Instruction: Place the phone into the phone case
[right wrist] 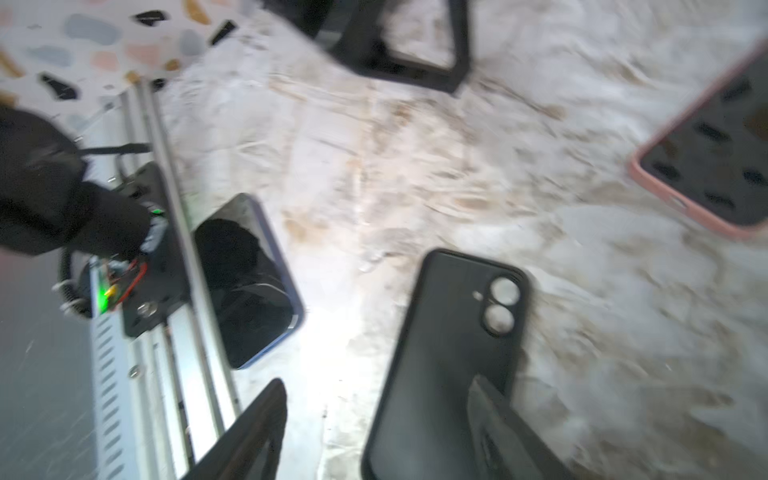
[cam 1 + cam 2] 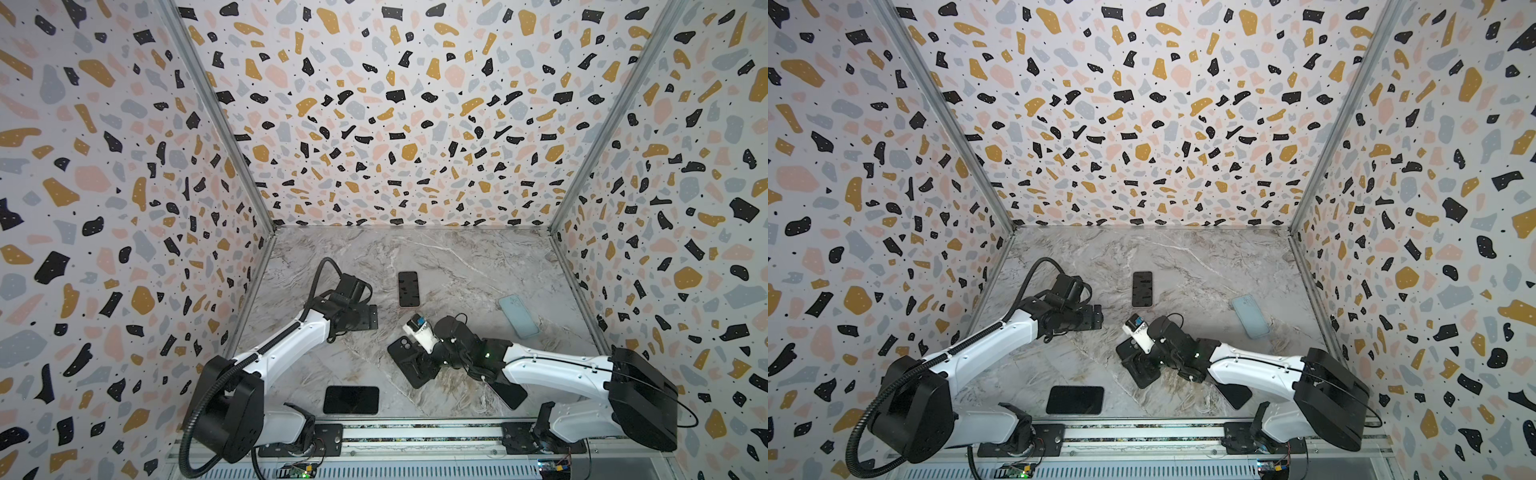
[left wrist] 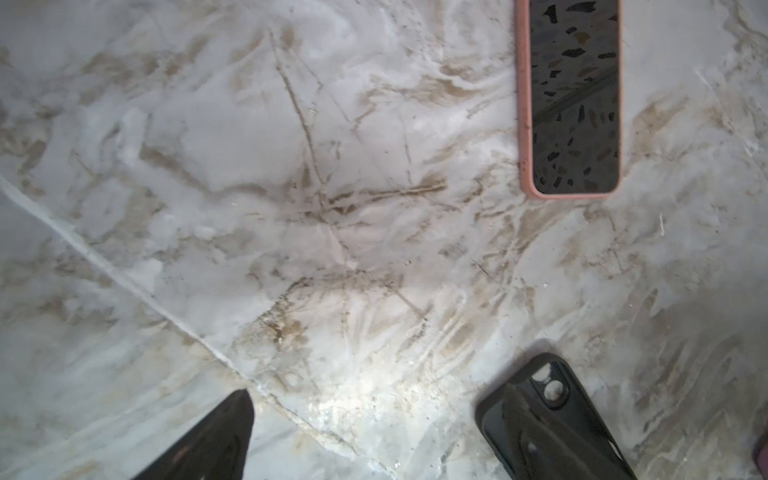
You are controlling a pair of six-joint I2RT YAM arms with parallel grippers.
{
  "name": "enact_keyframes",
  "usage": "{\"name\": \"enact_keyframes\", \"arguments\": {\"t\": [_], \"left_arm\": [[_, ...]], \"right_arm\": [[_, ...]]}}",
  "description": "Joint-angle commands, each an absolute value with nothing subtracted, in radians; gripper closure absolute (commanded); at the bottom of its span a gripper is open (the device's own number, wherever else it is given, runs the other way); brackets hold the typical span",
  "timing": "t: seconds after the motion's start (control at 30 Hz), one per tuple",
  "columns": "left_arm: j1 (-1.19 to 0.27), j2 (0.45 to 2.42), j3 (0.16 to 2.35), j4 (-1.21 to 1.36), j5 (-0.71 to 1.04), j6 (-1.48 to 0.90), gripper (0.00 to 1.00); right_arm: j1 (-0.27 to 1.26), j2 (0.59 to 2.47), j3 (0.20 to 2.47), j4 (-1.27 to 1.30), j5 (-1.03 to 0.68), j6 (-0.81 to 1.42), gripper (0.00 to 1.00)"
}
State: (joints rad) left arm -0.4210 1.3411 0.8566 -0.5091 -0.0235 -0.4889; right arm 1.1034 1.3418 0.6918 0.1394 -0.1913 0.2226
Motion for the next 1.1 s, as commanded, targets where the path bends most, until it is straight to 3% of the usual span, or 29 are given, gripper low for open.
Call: {"name": "enact_keyframes", "arguments": {"t": [0.0,0.27,0.67,1.07], "left_arm": [[-0.4,1.326,0.83,-0.479,0.014,-0.499,0.02],[-0.342,1.282,0.794,-0.491,-0.028,-0.514,0.0],[-0.318,1.292,0.804,-0.522,-0.058,-0.514,0.0],[-0.305,1.313,0.798,-0.506,-0.034,-0.511,0.0]], "right_arm": [[1.196,1.398,0.71,0.242,-0.202,0.026,0.27],[1.38,1.604,0.81,0.308,-0.168,-0.127,0.21],[1.387,1.836,0.999,0.247,-0.196,-0.095,0.14],[1.367,1.938,1.066,0.206,-0.178,-0.074,0.12]]}}
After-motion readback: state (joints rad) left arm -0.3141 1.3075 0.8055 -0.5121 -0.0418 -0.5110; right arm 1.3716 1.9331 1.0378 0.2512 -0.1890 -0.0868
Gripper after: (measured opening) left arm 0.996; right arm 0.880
